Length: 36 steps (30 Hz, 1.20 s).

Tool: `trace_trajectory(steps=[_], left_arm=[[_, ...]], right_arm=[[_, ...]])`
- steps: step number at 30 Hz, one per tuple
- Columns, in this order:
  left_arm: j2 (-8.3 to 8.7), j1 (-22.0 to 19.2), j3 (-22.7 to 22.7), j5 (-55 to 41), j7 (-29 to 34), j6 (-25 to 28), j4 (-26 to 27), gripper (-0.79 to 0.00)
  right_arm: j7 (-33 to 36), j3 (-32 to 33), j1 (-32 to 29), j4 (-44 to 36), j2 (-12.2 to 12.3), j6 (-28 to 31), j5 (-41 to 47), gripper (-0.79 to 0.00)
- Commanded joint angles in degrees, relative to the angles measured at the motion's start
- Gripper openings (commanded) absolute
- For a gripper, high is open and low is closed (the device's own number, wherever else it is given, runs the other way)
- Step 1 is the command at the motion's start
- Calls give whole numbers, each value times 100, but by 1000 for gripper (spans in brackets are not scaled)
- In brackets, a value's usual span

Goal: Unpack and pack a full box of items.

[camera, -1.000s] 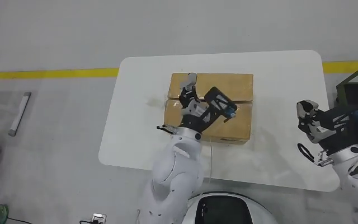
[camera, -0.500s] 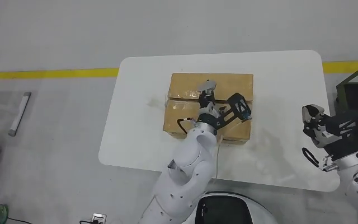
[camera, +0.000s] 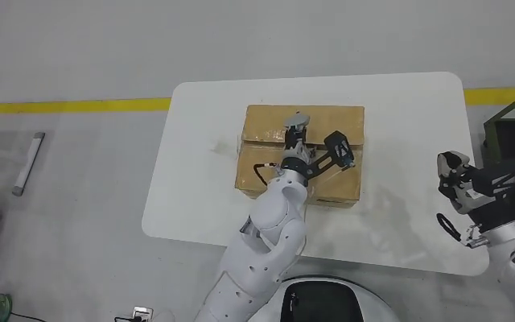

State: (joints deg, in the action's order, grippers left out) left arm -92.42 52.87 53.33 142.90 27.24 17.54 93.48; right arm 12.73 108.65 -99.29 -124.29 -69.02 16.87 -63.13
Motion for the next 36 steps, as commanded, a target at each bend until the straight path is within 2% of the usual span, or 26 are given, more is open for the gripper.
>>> trace_trajectory(steps=[1, 8, 18, 19, 20, 22, 26, 36], left_arm=[[15, 63, 18, 60, -90, 65, 44, -785], [69, 371, 139, 203, -191, 248, 328, -785], [156, 1023, 152, 513, -229, 493, 1152, -785], [157, 1049, 150, 537, -219, 475, 1197, -480], [155, 1056, 153, 550, -201, 423, 1230, 0], [137, 977, 161, 538, -161, 317, 1220, 0], [73, 517, 105, 560, -204, 138, 1012, 0], [-234, -1140, -74, 112, -190, -464, -461, 0]], right_arm=[[-2, -8, 1, -2, 1, -7, 4, -785], [9, -43, -16, -34, 3, -34, 9, -785], [-14, 12, -96, -111, 7, -54, 29, -785], [-18, 21, -103, -121, 8, -52, 18, -785], [-20, 24, -111, -130, 8, -52, 18, -785], [-26, 28, -128, -159, 9, -48, 17, -785], [-47, 31, -159, -211, 9, -46, 23, -785], [-75, 104, -304, -243, 2, -60, 202, -785]])
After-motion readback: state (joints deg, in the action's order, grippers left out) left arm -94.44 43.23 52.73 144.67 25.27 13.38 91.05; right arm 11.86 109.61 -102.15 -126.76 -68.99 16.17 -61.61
